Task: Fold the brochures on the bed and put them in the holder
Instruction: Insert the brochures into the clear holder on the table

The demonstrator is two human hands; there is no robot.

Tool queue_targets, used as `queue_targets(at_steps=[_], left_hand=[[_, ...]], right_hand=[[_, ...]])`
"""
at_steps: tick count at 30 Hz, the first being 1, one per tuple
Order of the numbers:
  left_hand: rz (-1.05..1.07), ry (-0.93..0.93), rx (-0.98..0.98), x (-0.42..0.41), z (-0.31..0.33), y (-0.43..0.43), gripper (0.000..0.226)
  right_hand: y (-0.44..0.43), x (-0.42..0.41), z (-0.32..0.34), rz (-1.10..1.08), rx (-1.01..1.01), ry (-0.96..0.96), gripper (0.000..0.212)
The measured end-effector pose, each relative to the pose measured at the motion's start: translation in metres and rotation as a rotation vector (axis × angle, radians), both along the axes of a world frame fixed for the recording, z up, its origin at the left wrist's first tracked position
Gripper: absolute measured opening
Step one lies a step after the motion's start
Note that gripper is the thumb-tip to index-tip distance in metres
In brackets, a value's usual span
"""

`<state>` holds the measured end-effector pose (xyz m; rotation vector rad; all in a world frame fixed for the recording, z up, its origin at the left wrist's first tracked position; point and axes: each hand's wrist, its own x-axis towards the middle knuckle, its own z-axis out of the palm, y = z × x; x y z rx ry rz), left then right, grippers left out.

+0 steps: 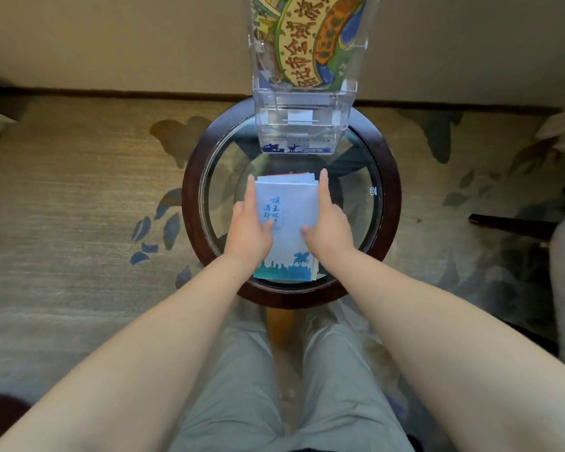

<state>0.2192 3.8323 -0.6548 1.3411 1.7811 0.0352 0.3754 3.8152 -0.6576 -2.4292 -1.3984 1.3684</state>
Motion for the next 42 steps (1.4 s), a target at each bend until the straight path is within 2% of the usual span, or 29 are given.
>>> queue_targets(at_steps=[3, 5, 9, 15, 18, 23, 26, 31, 36, 42], left_hand=[[-0.064, 0.01, 0.038, -0.004, 0.022, 0.008, 0.093], [-0.164, 0.038, 0.068, -0.008, 0.037, 0.013, 0.081], [-0.344, 0.111, 0.07, -0.006, 0.066, 0.018, 0.05], [-0.36, 0.044, 0.235, -0.001, 0.12, 0.038, 0.019], [-0.38, 0.022, 0.328, 0.004, 0.151, 0.053, 0.011], [-0.419, 0.14, 0.494, 0.013, 0.206, 0.092, 0.022], [-0.443, 0.195, 0.589, 0.02, 0.235, 0.121, 0.023], [-0.35, 0.242, 0.622, 0.028, 0.264, 0.172, 0.011], [-0.339, 0.231, 0.605, 0.034, 0.258, 0.195, 0.025], [-0.3, 0.197, 0.492, 0.047, 0.225, 0.212, 0.026]], right_hand=[[0.002, 0.008, 0.016, -0.015, 0.053, 0.028, 0.08], [0.003, 0.012, 0.03, 0.017, 0.103, 0.034, 0.069], [0.004, 0.017, 0.062, 0.137, 0.163, 0.05, 0.069], [0.032, 0.034, 0.113, 0.246, 0.244, -0.006, 0.069], [0.053, 0.043, 0.143, 0.286, 0.312, -0.029, 0.06], [0.089, 0.055, 0.196, 0.325, 0.484, -0.118, 0.03], [0.116, 0.063, 0.224, 0.33, 0.565, -0.18, 0.019], [0.157, 0.067, 0.248, 0.329, 0.639, -0.166, 0.028], [0.183, 0.071, 0.242, 0.382, 0.582, -0.215, 0.026], [0.197, 0.077, 0.215, 0.367, 0.481, -0.171, 0.032]])
